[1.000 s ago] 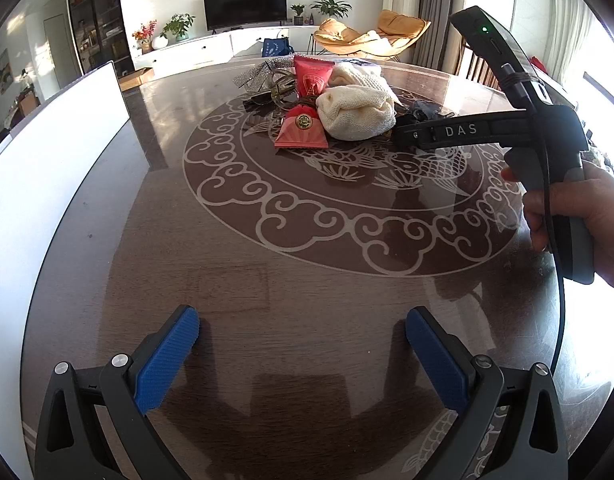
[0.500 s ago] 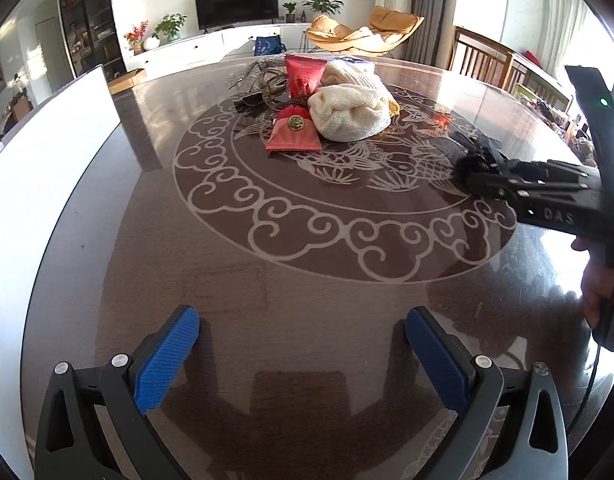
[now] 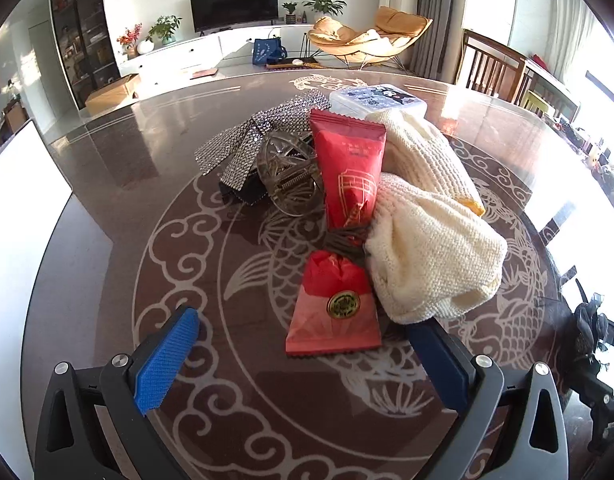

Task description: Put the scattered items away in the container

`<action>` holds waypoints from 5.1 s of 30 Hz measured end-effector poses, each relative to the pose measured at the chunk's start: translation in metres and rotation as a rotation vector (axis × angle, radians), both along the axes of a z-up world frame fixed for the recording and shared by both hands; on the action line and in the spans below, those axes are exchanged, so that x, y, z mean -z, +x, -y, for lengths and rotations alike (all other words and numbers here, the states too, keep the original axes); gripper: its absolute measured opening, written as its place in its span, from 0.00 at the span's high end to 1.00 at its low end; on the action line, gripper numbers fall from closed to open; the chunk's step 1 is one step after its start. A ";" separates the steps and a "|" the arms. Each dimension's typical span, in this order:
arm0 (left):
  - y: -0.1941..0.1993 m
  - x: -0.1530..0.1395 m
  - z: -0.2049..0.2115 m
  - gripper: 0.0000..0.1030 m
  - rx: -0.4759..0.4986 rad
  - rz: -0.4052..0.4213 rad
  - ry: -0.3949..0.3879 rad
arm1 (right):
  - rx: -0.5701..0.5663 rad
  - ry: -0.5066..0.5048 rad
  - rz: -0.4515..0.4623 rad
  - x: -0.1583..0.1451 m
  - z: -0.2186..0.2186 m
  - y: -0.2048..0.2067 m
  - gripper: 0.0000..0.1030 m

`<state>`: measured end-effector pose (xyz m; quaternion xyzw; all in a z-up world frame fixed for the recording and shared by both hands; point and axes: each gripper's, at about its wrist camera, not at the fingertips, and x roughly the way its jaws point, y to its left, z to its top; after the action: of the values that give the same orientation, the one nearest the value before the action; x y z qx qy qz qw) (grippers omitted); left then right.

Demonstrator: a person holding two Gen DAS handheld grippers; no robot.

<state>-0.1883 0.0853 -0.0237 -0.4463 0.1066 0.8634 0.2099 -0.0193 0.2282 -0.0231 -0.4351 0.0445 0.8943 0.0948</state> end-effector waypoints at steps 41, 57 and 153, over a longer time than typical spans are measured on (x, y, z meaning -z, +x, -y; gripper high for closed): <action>0.129 0.002 0.056 0.00 -0.003 0.000 0.004 | -0.058 0.002 0.020 0.002 0.013 -0.001 0.20; 0.128 0.003 0.057 0.00 -0.002 0.000 0.004 | -0.058 0.003 0.020 0.002 0.012 -0.001 0.19; 0.128 0.004 0.057 0.00 -0.002 -0.001 0.004 | -0.093 0.000 0.022 0.003 0.003 0.020 0.19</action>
<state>-0.0599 0.0285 -0.0272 -0.4457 0.1044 0.8640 0.2098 0.0005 0.2251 -0.0257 -0.4465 0.0233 0.8929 0.0534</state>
